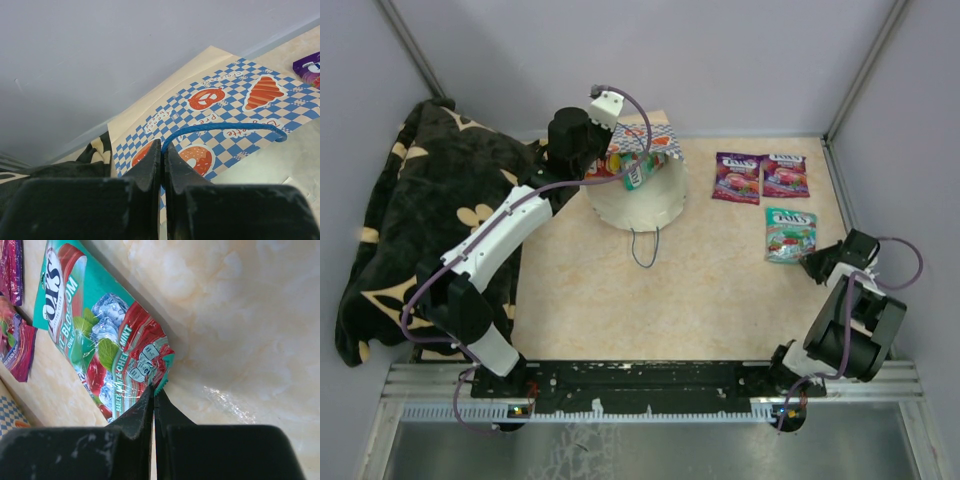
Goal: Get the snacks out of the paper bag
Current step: Move the snack to the center of the board.
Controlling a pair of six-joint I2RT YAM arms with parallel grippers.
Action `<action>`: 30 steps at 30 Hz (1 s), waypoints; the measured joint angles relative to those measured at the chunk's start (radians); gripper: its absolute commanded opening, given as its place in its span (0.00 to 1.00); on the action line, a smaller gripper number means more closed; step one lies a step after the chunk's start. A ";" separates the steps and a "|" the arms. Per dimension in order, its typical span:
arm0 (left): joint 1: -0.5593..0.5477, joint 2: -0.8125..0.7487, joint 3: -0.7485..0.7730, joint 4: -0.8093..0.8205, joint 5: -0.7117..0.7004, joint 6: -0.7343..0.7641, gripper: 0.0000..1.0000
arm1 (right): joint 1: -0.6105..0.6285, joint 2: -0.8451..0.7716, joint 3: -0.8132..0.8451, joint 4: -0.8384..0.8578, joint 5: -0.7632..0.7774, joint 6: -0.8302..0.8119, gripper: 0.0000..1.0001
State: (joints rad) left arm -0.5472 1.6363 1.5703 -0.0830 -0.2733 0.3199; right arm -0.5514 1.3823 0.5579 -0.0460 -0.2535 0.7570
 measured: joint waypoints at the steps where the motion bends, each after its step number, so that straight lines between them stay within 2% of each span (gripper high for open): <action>1: 0.000 0.000 0.000 0.000 0.000 0.000 0.05 | -0.006 0.000 0.002 0.000 0.000 -0.003 0.00; 15: 0.000 0.000 0.002 -0.010 0.000 0.000 0.05 | -0.016 0.108 0.125 -0.032 -0.013 -0.059 0.00; 16: 0.000 0.000 0.002 -0.011 0.000 0.000 0.05 | -0.016 0.112 0.144 -0.047 -0.010 -0.070 0.02; 18: 0.000 0.000 0.002 -0.011 0.000 0.000 0.05 | -0.016 0.121 0.184 -0.074 -0.002 -0.093 0.38; 20: 0.000 0.000 0.005 -0.014 0.000 -0.001 0.05 | -0.017 0.122 0.206 -0.086 0.003 -0.105 0.69; 22: 0.000 0.000 0.007 -0.016 0.001 -0.001 0.06 | -0.017 0.121 0.225 -0.097 0.005 -0.125 0.93; 23: 0.000 0.000 0.010 -0.018 0.001 -0.002 0.06 | -0.018 0.120 0.230 -0.104 0.006 -0.131 0.98; 24: 0.000 0.000 0.012 -0.018 0.001 -0.002 0.06 | -0.019 0.113 0.230 -0.110 0.008 -0.136 0.99; 30: 0.000 0.000 0.017 -0.021 0.001 -0.007 0.06 | -0.008 -0.035 0.255 -0.210 0.080 -0.159 0.99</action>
State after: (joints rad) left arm -0.5472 1.6363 1.5871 -0.1043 -0.2722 0.3130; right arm -0.5591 1.3472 0.8127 -0.2558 -0.1730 0.5983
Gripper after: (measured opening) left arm 0.059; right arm 0.991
